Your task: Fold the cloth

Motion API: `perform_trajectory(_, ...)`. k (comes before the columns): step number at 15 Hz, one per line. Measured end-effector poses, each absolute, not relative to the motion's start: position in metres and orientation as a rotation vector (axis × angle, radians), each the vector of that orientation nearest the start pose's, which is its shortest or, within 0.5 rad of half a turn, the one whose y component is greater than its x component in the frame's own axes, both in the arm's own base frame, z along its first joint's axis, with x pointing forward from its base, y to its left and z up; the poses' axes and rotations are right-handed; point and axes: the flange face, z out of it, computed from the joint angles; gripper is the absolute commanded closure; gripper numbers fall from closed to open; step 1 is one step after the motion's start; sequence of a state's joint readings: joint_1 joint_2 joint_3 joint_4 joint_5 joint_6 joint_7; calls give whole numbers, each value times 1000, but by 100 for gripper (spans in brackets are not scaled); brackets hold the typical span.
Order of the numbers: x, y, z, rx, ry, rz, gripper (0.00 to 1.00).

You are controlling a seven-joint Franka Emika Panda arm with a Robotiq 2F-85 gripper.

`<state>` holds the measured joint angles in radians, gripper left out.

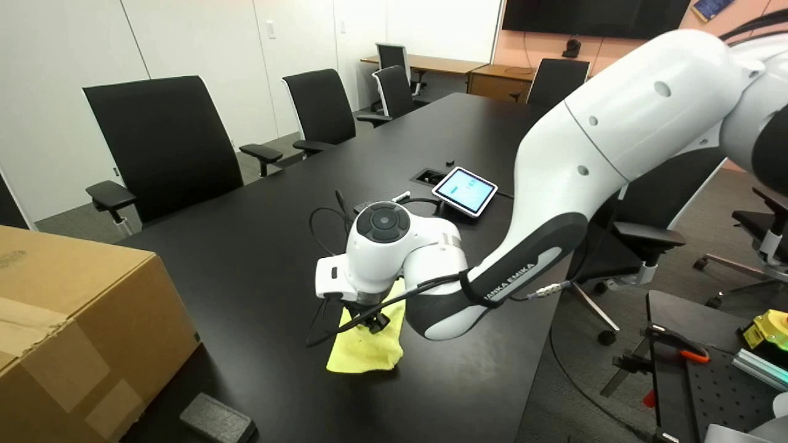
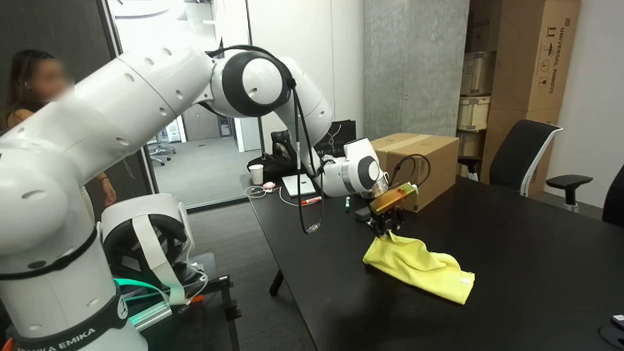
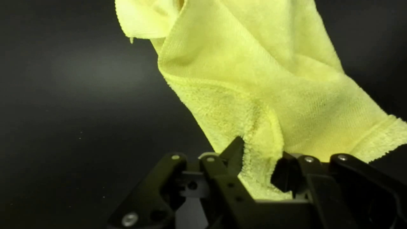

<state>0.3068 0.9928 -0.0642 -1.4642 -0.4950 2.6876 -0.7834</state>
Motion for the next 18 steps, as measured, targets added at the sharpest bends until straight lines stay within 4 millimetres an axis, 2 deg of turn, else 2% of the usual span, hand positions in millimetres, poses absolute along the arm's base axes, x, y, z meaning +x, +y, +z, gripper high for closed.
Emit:
perform_trajectory(2,703,211,95,-2672,-2258,-278,89)
perform_trajectory(3,706,215,90,-2717,-2204,-300,63)
perform_trajectory(5,712,220,80,-2810,-2091,-333,55)
perform_trajectory(8,720,219,73,-2924,-1939,-347,32)
perform_trajectory(11,730,212,80,-3009,-1812,-369,8)
perform_trajectory(12,733,208,83,-3031,-1776,-376,2)
perform_trajectory(15,743,176,89,-3103,-1674,-348,0)
perform_trajectory(18,750,116,101,-3192,-1530,-291,0)
